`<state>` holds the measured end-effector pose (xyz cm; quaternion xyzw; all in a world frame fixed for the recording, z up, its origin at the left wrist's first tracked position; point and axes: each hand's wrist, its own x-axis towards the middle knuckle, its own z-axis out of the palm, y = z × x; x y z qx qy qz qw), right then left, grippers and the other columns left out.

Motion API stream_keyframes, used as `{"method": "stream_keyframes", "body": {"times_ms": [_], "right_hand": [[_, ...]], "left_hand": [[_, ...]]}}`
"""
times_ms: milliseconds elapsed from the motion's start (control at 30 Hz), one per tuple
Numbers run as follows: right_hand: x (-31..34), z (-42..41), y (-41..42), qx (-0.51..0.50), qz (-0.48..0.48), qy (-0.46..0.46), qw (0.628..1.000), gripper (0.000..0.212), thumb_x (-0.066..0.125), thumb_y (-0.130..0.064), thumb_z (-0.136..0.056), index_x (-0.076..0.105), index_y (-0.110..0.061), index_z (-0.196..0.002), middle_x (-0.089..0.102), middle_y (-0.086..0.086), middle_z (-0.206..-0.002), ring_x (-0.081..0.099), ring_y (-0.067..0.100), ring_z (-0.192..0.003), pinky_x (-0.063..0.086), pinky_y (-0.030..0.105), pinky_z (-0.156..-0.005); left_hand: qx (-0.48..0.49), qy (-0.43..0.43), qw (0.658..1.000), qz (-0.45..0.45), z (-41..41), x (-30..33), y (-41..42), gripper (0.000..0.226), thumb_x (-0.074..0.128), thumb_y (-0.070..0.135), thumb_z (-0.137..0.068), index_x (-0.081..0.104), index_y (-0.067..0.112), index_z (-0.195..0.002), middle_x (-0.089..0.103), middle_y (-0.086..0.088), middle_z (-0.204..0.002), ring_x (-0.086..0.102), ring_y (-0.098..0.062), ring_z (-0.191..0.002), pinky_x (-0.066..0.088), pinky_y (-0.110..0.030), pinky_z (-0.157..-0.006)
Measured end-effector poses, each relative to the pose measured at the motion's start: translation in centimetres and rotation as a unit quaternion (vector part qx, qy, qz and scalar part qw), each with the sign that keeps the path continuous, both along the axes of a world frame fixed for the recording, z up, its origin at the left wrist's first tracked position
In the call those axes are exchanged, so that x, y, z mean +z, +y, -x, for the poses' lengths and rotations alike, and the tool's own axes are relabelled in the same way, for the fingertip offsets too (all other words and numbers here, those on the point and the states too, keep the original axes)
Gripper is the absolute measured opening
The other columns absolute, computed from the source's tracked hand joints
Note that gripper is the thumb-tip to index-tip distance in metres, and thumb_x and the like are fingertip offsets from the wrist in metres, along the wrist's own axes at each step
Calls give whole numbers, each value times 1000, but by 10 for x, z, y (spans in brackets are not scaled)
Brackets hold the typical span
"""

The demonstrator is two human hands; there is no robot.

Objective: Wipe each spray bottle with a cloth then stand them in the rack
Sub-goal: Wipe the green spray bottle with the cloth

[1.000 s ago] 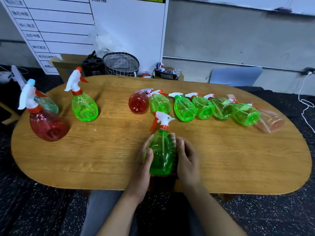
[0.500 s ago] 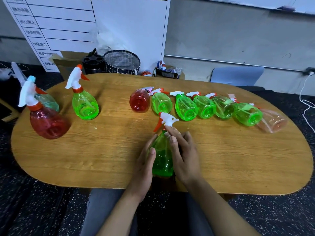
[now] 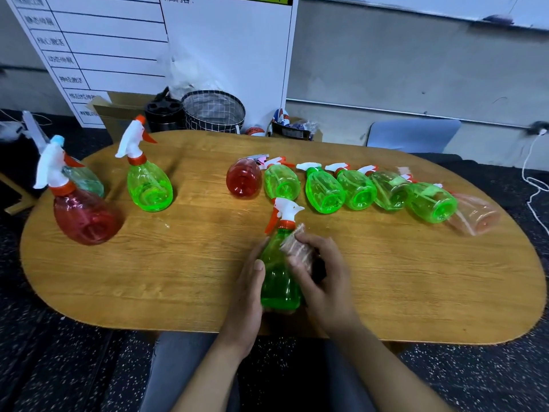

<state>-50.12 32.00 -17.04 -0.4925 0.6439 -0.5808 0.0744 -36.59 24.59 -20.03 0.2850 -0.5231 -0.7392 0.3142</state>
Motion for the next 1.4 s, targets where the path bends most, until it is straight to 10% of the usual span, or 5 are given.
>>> {"method": "stream_keyframes", "body": {"times_ms": [267,800,967,1233,1400], "right_hand": [[-1,-3,0,50,9,-199,979,39,69,-19,-97,67,-11,-136,72,6,-123,69,20,-116,55,33,-99],[8,21,-12,42,-13,-330,943,15,65,-17,-100,58,-21,-112,68,18,-96,61,26,-81,50,38,-68],[-7,15,-20,-43,-54,-261,963,11,64,-24,-104,67,-17,-97,65,-2,-85,58,14,-77,45,39,-73],[-5,-13,-4,-83,-104,-68,989,37,44,-45,-110,60,-42,-143,59,-11,-114,59,-3,-109,48,19,-94],[-30,-32,31,-11,-72,219,973,46,46,-44,-109,45,-41,-155,49,0,-112,54,7,-92,53,26,-79]], "left_hand": [[-2,11,1000,-9,-1,-1,-1,61,41,68,-98,44,48,-156,54,-1,-157,59,-32,-138,63,-53,-82],[-5,-7,1000,6,-2,6,2,66,47,73,-93,45,50,-155,55,5,-155,59,-28,-139,61,-65,-91],[-1,-19,1000,21,-2,2,1,68,46,79,-92,42,54,-155,48,7,-161,54,-27,-144,60,-65,-94],[11,-38,998,47,2,-10,-3,72,43,80,-98,39,44,-161,46,4,-165,41,-24,-154,35,-63,-123],[18,-35,999,11,0,-14,-4,84,44,85,-95,51,28,-157,58,-6,-156,51,-29,-148,34,-61,-124]]}}
